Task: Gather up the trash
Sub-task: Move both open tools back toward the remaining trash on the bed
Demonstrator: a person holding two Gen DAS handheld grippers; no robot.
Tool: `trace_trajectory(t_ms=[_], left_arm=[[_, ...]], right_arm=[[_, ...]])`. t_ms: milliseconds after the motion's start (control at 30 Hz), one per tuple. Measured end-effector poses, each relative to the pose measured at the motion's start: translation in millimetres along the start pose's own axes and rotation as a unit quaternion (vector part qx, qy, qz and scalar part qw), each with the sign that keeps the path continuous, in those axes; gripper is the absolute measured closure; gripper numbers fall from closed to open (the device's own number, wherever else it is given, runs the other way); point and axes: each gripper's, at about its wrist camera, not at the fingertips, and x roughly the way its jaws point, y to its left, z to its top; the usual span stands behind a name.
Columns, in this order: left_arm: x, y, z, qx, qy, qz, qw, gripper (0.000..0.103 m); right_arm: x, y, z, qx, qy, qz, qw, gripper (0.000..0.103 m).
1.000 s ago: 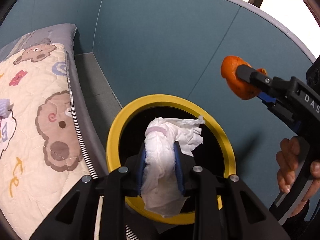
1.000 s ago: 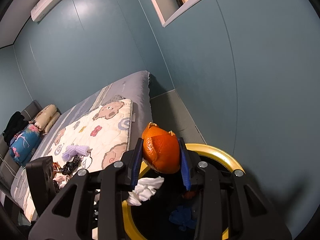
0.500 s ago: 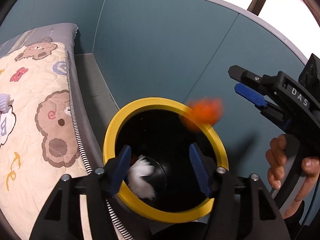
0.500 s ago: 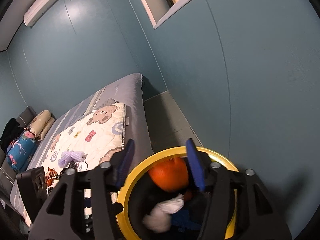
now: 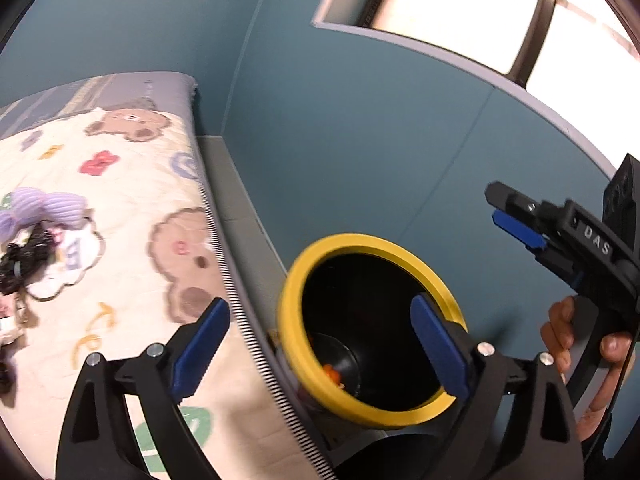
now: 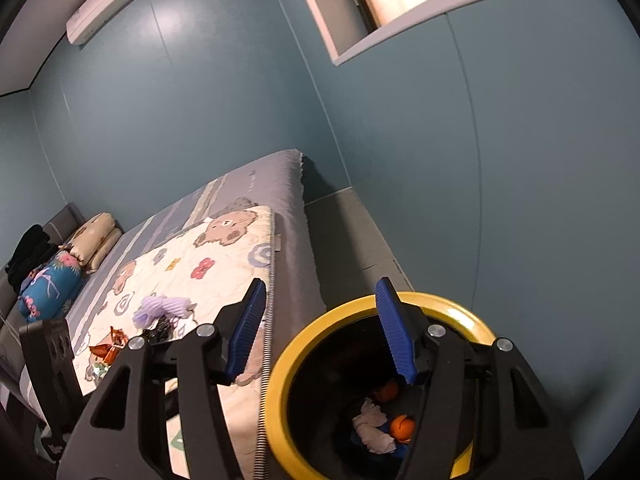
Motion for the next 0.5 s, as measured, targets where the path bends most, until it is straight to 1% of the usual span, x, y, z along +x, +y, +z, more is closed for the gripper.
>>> trace_trajectory(t_ms=[100,200,333,500], left_arm=[[-16,10,1,-0.004,-0.014,0.016,0.9998,0.012],[-34,22,3,-0.009,-0.028,0.030,0.9991,0.010],[-59,43,1,-0.015,-0.049,0.060,0.9969,0.008],[-86,75,-2,-0.041,-0.066,0.090,0.9929,0.008]], right_arm=[[-2,18,-2,-0.012,0.001,0.012,1.000,0.044],[-4,36,-4,-0.028,0.002,0.023,0.999,0.043],[-5,67,-7,-0.052,0.001,0.046,0.998,0.040],[-2,105,-14,-0.073,0.007,0.078,0.994,0.036]])
